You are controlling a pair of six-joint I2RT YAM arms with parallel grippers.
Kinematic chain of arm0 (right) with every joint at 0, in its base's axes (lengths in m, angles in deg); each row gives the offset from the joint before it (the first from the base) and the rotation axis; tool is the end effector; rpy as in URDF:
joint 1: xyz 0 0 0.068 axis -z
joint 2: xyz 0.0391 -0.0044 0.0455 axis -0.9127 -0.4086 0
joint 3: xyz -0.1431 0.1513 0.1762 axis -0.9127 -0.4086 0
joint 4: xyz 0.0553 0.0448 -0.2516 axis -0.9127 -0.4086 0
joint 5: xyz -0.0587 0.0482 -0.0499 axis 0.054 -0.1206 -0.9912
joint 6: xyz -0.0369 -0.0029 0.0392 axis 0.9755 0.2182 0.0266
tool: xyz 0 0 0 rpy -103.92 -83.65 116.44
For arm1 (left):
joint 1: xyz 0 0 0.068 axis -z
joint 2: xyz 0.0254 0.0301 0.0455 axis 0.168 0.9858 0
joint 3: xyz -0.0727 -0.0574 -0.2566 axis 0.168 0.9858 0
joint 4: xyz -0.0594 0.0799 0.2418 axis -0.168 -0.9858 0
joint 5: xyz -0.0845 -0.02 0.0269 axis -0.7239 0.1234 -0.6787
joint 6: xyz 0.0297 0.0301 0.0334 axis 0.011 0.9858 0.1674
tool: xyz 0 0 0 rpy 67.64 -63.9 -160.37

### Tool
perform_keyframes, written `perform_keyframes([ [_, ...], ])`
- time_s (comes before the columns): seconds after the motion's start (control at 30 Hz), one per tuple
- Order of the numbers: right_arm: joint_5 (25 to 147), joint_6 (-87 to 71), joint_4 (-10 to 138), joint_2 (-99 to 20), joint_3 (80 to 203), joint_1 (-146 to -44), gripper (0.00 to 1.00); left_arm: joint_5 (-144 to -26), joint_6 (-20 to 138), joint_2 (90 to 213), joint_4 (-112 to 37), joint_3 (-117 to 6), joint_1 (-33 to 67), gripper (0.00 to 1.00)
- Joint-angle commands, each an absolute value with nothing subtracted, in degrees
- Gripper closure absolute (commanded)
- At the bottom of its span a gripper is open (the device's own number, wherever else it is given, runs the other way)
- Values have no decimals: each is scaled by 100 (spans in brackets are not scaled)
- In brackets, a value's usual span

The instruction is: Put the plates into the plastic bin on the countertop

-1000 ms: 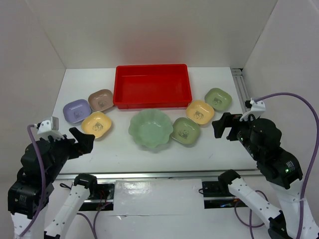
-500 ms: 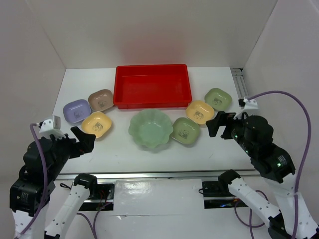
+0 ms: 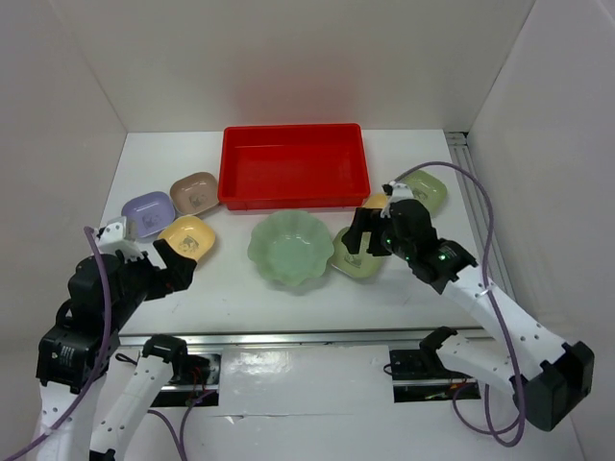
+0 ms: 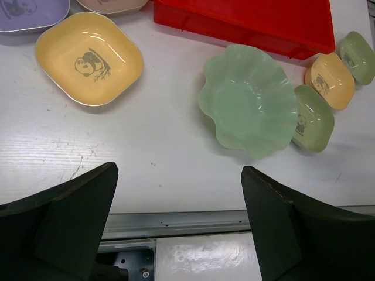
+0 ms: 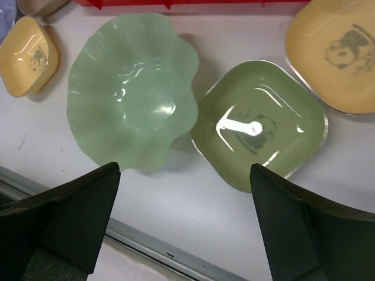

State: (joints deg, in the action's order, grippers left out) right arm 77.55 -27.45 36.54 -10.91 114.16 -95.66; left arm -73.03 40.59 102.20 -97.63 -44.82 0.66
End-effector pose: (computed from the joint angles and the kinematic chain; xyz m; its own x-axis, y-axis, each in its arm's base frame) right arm 0.1753 0.0997 0.3045 -0.6342 0.1453 -0.7594 -0.2297 0.9024 0.3645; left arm 0.0481 -0.0063 0.3778 -0.3817 -0.4418 -0.8119 -0.0854 0.8915 -0.4449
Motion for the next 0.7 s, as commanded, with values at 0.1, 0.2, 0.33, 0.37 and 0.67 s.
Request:
perform_keyframes([
  [0.1,7058,-2879,5146,-2053,11124,-10252,8,-7384,4011,10242,-9346,-4248,88,0],
  [0.2,6855,-2879,5437,-2598,11124,-10385,16,-7444,4011,10242,-9293,-4248,88,0],
  [0.33,6907,-2721,5982,-3047,11071,-10438,26,-7445,4011,10303,-9241,-4248,88,0],
  [0.37,6907,-2642,6122,-3239,11071,-10359,30,-7445,4011,10303,-9241,-4248,88,0],
  [0.67,7654,-1815,6501,-4285,11493,-9849,34,-7507,4072,10303,-9241,-4248,88,0],
])
